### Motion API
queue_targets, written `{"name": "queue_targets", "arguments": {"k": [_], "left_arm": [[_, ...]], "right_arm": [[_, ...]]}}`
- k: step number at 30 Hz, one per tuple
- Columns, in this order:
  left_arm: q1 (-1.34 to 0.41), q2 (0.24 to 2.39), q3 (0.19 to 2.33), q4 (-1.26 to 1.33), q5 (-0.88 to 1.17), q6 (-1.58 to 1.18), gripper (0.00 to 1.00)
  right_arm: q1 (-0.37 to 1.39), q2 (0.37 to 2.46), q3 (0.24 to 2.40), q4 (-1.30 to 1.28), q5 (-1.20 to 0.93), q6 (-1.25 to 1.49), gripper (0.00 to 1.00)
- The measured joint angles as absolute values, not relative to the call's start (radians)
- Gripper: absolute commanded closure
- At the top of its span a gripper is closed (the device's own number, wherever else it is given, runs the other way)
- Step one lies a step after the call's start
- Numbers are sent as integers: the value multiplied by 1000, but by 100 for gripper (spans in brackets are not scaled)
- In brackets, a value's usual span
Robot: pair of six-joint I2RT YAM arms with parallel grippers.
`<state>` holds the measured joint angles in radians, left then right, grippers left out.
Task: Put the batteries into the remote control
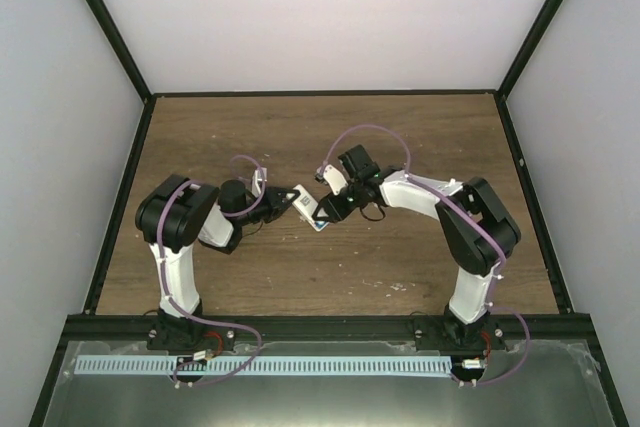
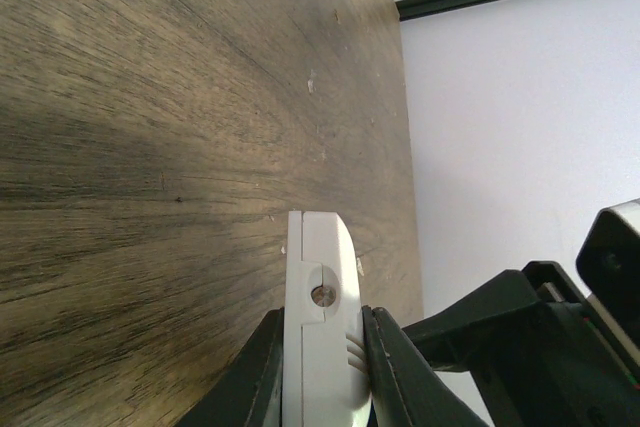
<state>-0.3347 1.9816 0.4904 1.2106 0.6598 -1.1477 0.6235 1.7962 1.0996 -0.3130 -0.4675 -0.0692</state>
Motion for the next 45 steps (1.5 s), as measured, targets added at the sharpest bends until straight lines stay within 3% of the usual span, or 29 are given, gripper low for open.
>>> {"name": "queue_targets", "arguments": {"k": [45], "left_arm": [[-334,1985,490,1203,660,-1148,100]], "right_arm": [[674,1859,1135,-371,-386,-92,53]]}}
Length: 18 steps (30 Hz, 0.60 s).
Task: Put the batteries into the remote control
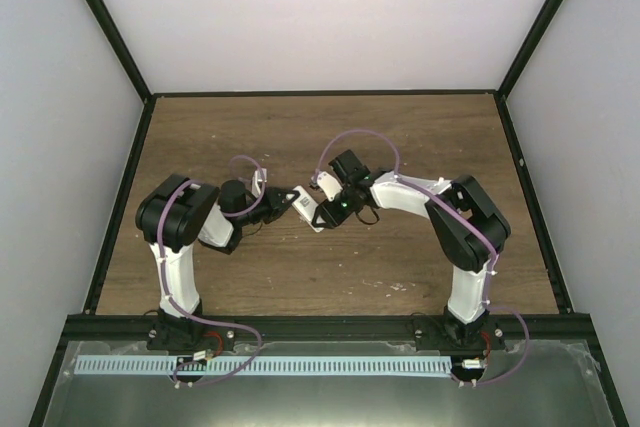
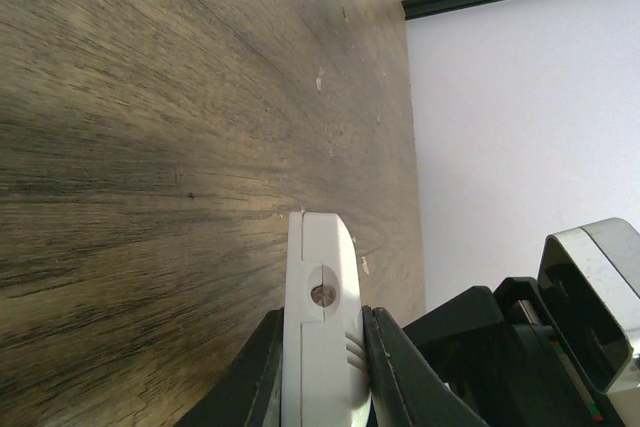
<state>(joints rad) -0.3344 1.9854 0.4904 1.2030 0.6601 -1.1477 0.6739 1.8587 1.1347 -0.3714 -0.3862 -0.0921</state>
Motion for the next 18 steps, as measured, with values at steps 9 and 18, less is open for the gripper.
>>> {"name": "queue_targets", "arguments": {"k": [9,18], "left_arm": [[-334,1985,490,1203,660,-1148,100],[-334,1985,490,1203,669,-1148,100]], "right_arm": [[690,1861,1139,-373,-358,-54,49],[707,1882,1139,-372,-343,-37,44]]}}
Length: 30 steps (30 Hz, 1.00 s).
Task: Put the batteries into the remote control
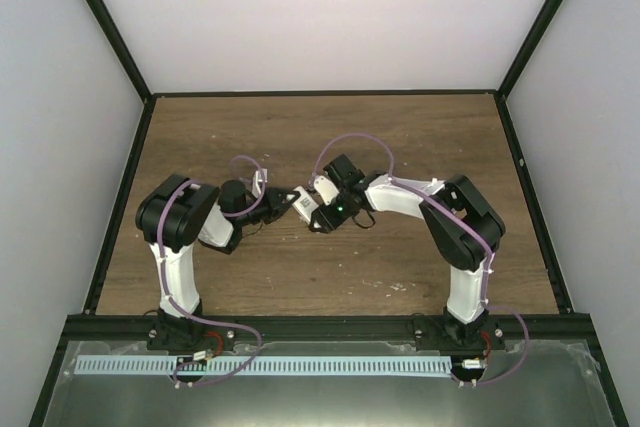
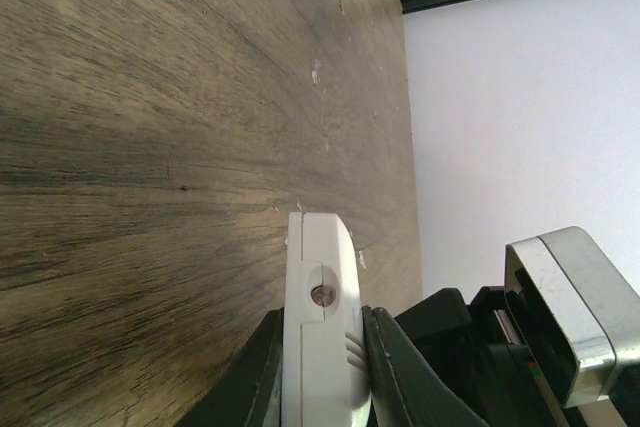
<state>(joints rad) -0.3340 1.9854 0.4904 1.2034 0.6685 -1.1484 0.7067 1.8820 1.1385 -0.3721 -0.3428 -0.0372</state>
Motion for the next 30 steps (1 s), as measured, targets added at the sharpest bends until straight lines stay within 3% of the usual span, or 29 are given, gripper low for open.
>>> {"name": "queue_targets", "arguments": {"k": [15,20,30], "left_arm": [[-335,1985,490,1204,669,-1148,100],[-335,1985,490,1204,669,-1148,100],[-335,1985,490,1204,669,-1148,100]], "right_arm": [[718,1883,1199,-378,-321,-35,22],[717,1857,1205,-379,-287,-33,22],[684,1752,1176,-393,-234,-36,37]]}}
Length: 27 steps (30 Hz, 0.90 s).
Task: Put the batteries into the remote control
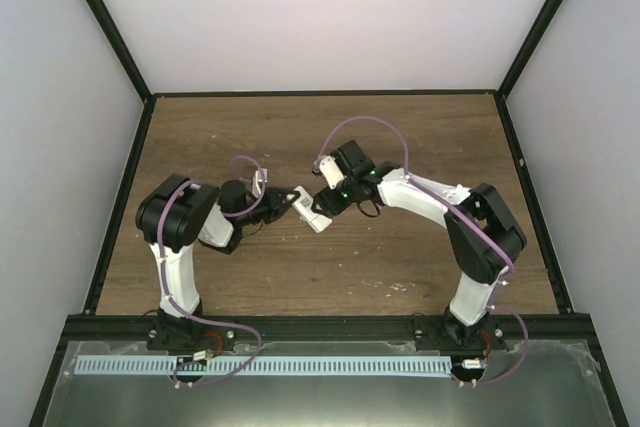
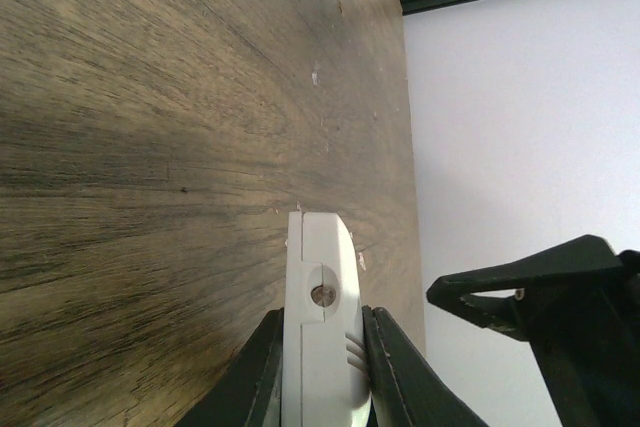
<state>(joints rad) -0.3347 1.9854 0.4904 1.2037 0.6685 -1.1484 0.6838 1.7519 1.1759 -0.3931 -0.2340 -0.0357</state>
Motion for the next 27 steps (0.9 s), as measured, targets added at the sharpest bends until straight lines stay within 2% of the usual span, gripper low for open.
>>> {"name": "queue_targets", "arguments": {"k": [10,27], "left_arm": [[-334,1985,491,1204,670,-1148,100],[-332,1989,497,1203,664,-1148,100]], "right_arm": [[680,1752,1122,-437,-223,-36,37],[680,1826,1151,-449,-177,-36,38]]}}
